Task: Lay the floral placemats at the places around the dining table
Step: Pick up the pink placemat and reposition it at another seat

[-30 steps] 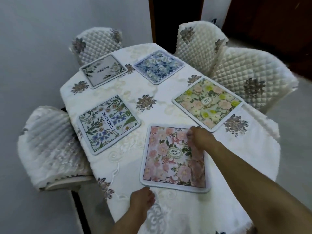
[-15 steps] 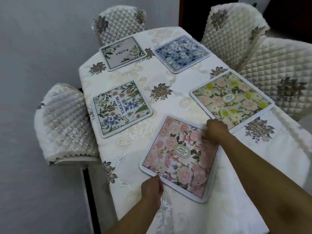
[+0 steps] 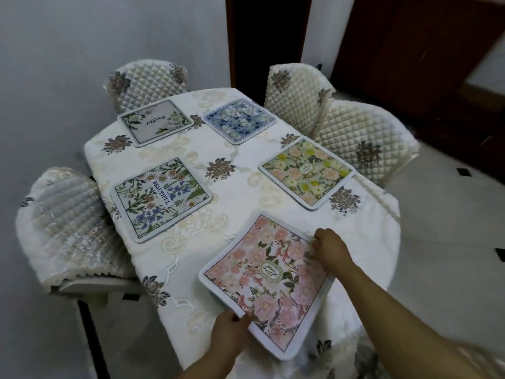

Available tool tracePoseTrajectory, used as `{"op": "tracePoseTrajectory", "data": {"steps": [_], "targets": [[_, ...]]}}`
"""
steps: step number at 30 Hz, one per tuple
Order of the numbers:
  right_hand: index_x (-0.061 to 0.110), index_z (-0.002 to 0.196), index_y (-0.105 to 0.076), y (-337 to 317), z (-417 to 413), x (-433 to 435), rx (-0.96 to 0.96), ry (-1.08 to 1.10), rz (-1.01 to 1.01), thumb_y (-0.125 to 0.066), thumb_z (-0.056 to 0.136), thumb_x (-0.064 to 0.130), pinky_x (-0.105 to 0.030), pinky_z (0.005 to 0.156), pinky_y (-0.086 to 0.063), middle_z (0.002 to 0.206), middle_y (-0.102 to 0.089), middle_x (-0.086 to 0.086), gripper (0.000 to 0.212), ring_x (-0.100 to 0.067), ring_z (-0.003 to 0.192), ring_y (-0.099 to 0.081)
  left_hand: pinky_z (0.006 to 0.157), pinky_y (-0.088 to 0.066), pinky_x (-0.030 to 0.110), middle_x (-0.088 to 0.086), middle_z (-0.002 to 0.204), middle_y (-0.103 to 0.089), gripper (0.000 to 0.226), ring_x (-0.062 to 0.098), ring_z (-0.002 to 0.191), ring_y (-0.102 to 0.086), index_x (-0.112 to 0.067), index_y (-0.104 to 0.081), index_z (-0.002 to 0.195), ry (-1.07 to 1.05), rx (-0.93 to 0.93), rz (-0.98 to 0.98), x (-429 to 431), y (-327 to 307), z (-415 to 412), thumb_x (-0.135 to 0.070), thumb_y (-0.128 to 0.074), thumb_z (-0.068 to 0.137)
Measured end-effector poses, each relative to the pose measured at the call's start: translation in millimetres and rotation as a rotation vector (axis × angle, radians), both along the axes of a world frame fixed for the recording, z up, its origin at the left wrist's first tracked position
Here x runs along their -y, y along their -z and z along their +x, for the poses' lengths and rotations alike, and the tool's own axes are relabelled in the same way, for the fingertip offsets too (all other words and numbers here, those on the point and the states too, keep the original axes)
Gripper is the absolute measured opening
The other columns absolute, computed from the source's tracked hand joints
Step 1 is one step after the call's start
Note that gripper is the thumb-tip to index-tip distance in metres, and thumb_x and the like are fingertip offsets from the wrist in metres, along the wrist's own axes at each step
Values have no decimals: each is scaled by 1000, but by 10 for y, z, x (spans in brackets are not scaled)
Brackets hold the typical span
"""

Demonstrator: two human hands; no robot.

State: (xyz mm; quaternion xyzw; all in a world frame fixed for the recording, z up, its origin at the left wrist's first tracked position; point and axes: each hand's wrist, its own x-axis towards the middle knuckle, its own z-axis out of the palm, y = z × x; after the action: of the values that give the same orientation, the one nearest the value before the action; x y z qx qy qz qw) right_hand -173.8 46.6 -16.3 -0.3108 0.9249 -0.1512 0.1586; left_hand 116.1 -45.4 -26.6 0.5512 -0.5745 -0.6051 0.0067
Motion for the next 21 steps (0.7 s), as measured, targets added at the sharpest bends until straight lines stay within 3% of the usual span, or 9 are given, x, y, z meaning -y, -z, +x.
{"op": "tracePoseTrajectory", "data": {"steps": [4,6,8,16,21], "targets": [[12,68,-41,-404,252,-496,-51,127,-36,-49,88,8,-34,54,-31,76,-48,-12,22,-32,70,-51,55,-39,25,-7,64,-66,12,9,58,-58,-17,-69,73,86,-114,-67,-162,-208,247,-22,-76,82],[13,65,-41,-571,323,-738,-73,180,-55,-49,87,9,-33,51,-29,73,-50,-11,23,-31,67,-51,53,-31,26,-8,50,-51,34,6,49,-45,-17,-54,56,105,-172,-94,-259,-273,331,-23,-79,78],[14,63,-40,-724,409,-981,-91,209,-70,-49,86,10,-30,47,-26,68,-51,-9,25,-29,63,-50,49,-25,22,-8,44,-41,46,4,44,-37,-19,-42,52,117,-215,-102,-392,-388,403,-23,-80,77],[17,63,-44,-1052,461,-1677,-135,195,-96,-51,86,15,-30,52,-37,66,-57,-4,24,-28,63,-56,55,-21,31,-8,46,-32,50,13,51,-31,-17,-33,56,99,-262,-224,-972,-690,398,-19,-77,80],[19,61,-37,-1017,153,-2167,-139,126,-136,-52,85,16,-32,50,-32,65,-47,2,28,-24,63,-50,56,-23,33,-4,46,-35,47,14,51,-32,-18,-35,56,57,-234,-336,-1468,-725,142,-23,-73,84]]}}
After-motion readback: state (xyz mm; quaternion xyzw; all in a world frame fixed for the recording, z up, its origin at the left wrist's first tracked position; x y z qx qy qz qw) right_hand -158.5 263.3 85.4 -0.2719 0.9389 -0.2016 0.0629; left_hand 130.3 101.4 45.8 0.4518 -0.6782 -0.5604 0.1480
